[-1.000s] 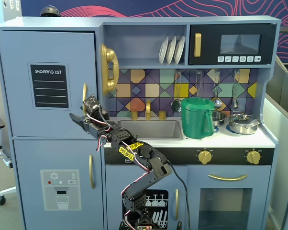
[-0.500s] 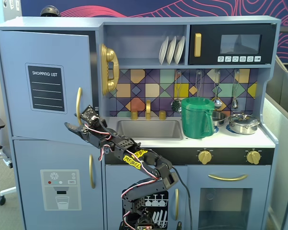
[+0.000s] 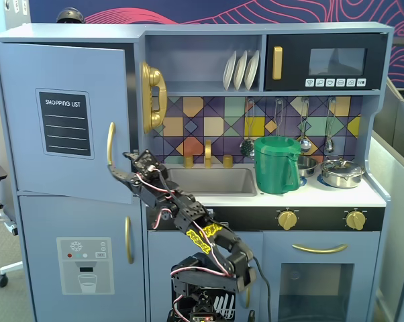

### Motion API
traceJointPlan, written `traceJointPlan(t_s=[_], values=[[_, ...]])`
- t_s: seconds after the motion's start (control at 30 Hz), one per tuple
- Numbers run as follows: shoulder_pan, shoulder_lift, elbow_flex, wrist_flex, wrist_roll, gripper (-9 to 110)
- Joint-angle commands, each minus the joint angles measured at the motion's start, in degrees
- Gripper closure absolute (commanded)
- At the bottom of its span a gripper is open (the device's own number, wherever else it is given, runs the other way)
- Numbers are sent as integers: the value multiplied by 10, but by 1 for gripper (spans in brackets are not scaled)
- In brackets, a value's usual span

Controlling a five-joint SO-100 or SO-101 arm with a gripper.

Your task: Open the left cabinet door

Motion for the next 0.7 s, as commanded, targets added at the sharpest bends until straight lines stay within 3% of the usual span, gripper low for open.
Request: traceJointPlan(t_s=[0.0, 0.4, 0.67], values=[[20, 42, -1, 23, 14, 89], [167, 105, -13, 117, 117, 90], [226, 16, -24, 113, 150, 90]])
